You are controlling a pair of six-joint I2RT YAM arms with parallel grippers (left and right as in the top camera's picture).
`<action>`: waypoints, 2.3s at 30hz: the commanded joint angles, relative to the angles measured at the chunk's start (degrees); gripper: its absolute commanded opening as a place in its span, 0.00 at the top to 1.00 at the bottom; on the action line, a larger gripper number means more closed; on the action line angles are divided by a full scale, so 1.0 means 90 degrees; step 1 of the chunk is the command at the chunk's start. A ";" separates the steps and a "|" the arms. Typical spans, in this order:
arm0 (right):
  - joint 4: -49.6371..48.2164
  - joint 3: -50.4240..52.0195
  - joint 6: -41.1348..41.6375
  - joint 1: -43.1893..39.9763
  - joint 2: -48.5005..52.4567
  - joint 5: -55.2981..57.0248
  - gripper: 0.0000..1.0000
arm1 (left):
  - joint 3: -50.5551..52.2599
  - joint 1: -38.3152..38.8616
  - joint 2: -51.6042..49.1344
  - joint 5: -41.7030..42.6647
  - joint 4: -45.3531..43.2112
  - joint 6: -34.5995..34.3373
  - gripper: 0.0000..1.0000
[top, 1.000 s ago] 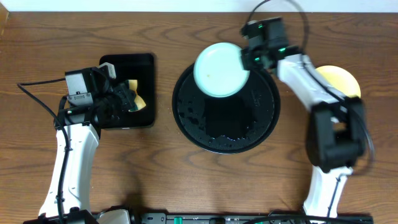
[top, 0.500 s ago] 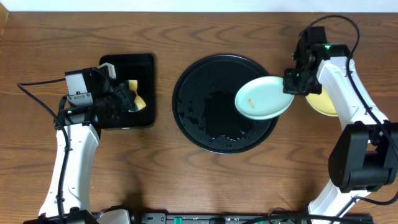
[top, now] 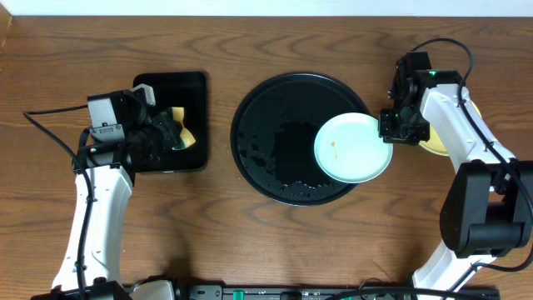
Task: Clean dirty plates on tray and stack at the side
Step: 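Pull the pale green plate right and tilt it up with the right gripper, then bring the sponge in the left gripper toward the pale green plate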
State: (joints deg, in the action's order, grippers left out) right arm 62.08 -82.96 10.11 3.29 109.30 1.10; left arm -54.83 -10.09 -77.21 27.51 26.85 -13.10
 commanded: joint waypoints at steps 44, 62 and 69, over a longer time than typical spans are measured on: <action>-0.1214 0.1086 -0.0743 -0.0440 -0.0330 -0.1202 0.99 | -0.0017 -0.0019 -0.0029 -0.0010 -0.0049 0.0143 0.92; -0.1523 0.1059 0.0865 0.2013 -0.2392 0.3543 0.99 | -0.0017 -0.0002 -0.0029 -0.0007 -0.0522 0.1588 0.92; -0.2091 0.1285 0.0971 0.2450 -0.2375 0.2725 0.99 | -0.0017 0.0401 -0.0029 0.0187 -0.1137 0.1746 0.93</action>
State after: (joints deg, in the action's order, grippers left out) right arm 43.92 -72.18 16.32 25.26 88.05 26.41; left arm -54.83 -8.78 -77.23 27.77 18.11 0.30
